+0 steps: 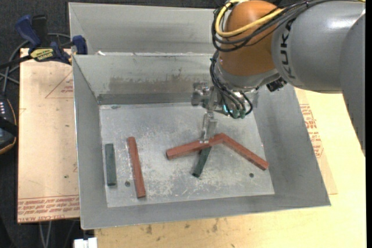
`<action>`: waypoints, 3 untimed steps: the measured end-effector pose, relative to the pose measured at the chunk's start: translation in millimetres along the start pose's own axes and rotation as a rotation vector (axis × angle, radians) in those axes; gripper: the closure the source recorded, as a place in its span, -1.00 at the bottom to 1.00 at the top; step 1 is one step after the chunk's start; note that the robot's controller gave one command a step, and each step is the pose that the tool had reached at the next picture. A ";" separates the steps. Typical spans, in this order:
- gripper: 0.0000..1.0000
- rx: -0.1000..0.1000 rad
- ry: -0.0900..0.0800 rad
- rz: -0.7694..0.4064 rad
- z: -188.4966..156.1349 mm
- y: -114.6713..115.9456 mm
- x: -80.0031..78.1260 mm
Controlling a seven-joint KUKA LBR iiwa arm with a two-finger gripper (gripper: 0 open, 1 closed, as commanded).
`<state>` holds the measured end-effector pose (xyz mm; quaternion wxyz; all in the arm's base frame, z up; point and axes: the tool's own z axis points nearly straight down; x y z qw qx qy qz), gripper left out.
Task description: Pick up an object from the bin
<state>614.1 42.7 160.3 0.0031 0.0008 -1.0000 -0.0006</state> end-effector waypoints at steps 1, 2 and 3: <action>-1.00 -0.002 0.000 -0.057 93.4 0.2 32.2; 1.00 -0.002 -0.015 -0.057 87.6 -0.2 27.3; 1.00 0.000 -0.016 -0.210 -59.5 35.1 60.9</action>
Offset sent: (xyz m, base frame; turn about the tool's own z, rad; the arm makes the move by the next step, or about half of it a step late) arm -0.0307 -0.0016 -0.0903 -0.0586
